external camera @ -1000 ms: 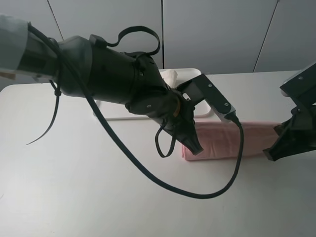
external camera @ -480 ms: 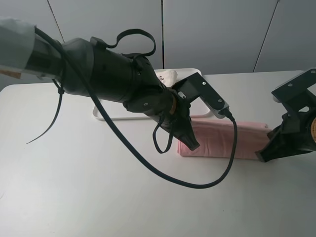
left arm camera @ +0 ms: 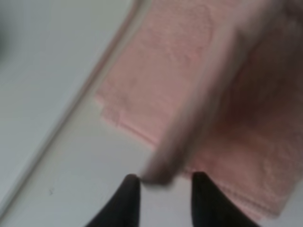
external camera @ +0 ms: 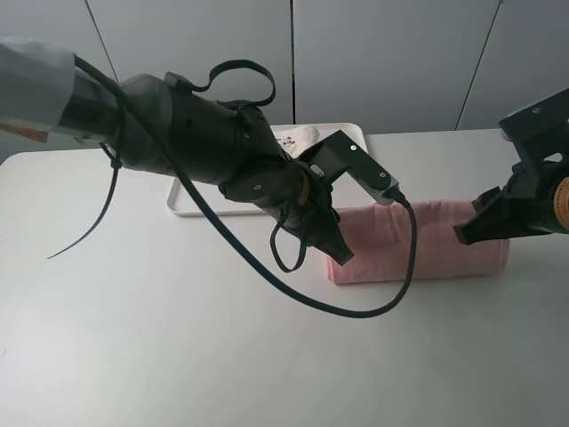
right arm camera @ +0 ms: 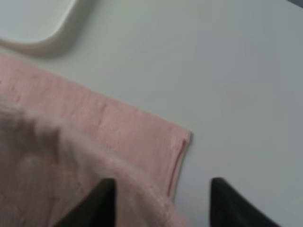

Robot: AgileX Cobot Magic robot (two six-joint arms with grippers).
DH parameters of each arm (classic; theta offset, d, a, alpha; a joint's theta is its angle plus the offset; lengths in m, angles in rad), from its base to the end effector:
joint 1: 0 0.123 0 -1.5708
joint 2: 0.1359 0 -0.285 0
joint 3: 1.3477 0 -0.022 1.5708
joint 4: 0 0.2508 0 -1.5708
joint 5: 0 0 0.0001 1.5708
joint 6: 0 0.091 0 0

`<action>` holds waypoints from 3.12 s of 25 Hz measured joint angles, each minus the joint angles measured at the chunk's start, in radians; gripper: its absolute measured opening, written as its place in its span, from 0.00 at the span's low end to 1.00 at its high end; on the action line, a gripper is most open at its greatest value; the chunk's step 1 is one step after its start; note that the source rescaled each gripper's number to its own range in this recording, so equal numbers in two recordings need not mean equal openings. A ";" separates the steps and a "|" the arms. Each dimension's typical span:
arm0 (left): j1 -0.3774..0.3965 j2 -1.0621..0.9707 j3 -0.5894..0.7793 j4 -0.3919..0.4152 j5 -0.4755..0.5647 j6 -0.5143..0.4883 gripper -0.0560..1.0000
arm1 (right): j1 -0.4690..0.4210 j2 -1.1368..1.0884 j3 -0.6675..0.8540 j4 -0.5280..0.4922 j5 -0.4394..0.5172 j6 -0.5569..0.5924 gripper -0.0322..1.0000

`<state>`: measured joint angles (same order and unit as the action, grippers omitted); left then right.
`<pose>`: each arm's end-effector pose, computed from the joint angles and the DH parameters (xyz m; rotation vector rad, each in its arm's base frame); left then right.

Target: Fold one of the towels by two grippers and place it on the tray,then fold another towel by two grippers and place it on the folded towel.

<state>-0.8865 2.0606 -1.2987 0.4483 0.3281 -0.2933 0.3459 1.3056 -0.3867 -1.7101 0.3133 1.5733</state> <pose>0.2799 -0.3230 0.1400 1.1891 2.2369 -0.1218 0.2067 0.0449 0.1738 -0.4171 2.2878 -0.2642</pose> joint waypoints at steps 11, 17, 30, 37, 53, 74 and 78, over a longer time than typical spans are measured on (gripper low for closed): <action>0.039 0.000 -0.009 -0.025 0.056 -0.104 1.00 | 0.000 0.011 -0.007 0.106 0.089 0.175 1.00; 0.088 0.011 -0.135 -0.225 0.235 -0.087 1.00 | -0.014 0.077 -0.113 0.626 0.084 -0.257 1.00; 0.130 0.154 -0.370 -0.505 0.458 0.026 1.00 | -0.219 0.214 -0.395 1.446 0.340 -1.115 1.00; 0.136 0.238 -0.471 -0.549 0.547 0.011 1.00 | -0.373 0.278 -0.449 1.763 0.438 -1.510 1.00; 0.136 0.275 -0.499 -0.525 0.562 -0.122 1.00 | -0.377 0.411 -0.497 1.773 0.450 -1.550 1.00; 0.136 0.413 -0.699 -0.522 0.743 -0.126 1.00 | -0.377 0.411 -0.498 1.773 0.450 -1.554 1.00; 0.138 0.443 -0.754 -0.520 0.778 -0.124 1.00 | -0.377 0.411 -0.499 1.773 0.463 -1.554 1.00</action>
<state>-0.7486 2.5032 -2.0524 -0.0717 1.1059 -0.4172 -0.0311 1.7166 -0.8861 0.0627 0.7763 0.0189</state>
